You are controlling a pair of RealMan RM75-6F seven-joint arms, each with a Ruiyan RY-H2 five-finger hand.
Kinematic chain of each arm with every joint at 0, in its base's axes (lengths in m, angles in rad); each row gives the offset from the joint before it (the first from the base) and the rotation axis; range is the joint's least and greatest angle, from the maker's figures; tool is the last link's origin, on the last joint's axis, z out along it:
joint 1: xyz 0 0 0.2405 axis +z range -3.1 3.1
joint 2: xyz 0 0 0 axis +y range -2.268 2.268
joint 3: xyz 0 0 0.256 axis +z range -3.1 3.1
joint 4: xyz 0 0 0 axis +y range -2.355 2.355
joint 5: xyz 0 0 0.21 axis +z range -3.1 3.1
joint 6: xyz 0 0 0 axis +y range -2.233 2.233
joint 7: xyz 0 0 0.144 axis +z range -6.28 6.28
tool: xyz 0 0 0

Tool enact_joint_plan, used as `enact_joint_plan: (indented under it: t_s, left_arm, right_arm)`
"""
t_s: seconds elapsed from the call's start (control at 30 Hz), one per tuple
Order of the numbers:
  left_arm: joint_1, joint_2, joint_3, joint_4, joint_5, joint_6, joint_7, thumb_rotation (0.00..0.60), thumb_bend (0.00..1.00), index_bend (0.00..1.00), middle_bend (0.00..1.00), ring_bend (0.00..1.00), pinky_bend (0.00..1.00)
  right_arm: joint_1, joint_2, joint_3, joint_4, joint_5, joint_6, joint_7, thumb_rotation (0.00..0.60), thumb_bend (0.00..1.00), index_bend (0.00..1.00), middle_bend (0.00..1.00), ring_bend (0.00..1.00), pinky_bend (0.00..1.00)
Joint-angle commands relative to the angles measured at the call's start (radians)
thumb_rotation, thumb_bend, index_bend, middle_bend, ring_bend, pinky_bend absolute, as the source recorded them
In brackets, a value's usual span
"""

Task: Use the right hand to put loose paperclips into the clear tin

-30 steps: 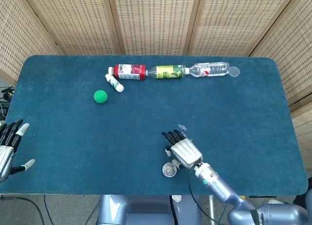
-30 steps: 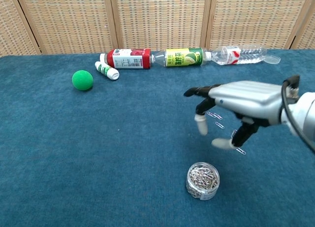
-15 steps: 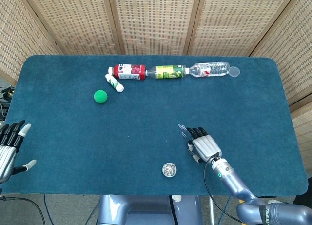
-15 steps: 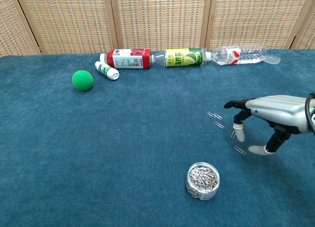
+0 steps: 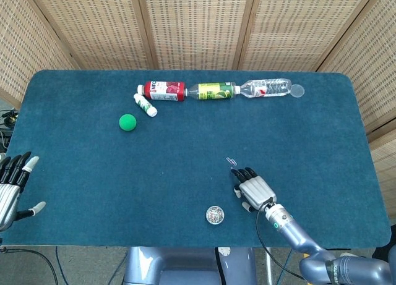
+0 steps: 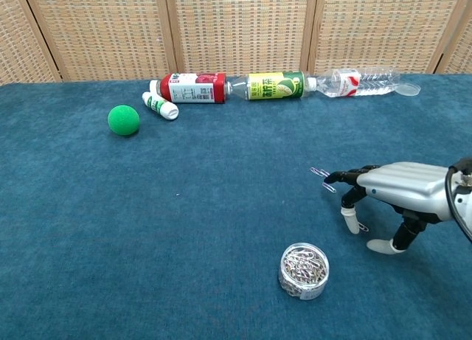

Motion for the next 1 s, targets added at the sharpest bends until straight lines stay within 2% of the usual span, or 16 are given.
enact_joint_plan:
  t_s: [0.03,0.3,0.67,0.83,1.0]
  left_arm:
    - [0.0,0.0,0.0,0.0,-0.001,-0.001,0.0,0.6,0.0,0.0,0.0,0.0,0.0]
    - [-0.001,-0.004,0.001,0.001,-0.002,-0.005,0.006,0.6,0.0,0.0,0.0,0.0,0.0]
    - [0.0,-0.003,0.001,0.0,-0.001,-0.001,0.004,0.6,0.0,0.0,0.0,0.0,0.0]
    - [-0.001,-0.002,0.0,0.0,-0.001,-0.001,0.003,0.6,0.0,0.0,0.0,0.0,0.0]
    - [0.0,-0.003,0.002,-0.002,0.002,0.002,0.007,0.6,0.0,0.0,0.0,0.0,0.0]
  right_arm:
    - [-0.002,-0.003,-0.004,0.008,0.003,-0.003,-0.011,0.6,0.32,0.48,0.0,0.0,0.0]
    - [-0.006,-0.002,0.002,0.022,0.04,-0.002,-0.048,0.6,0.32,0.47,0.0,0.0,0.0]
    - [-0.004,0.016,0.041,0.034,0.109,0.007,-0.064,0.6,0.33,0.48,0.0,0.0,0.0]
    - [-0.004,0.038,0.058,-0.016,0.086,0.028,-0.045,0.6,0.33,0.48,0.0,0.0,0.0]
    - [0.008,0.022,0.069,0.0,0.065,0.026,-0.035,0.6,0.33,0.48,0.0,0.0,0.0]
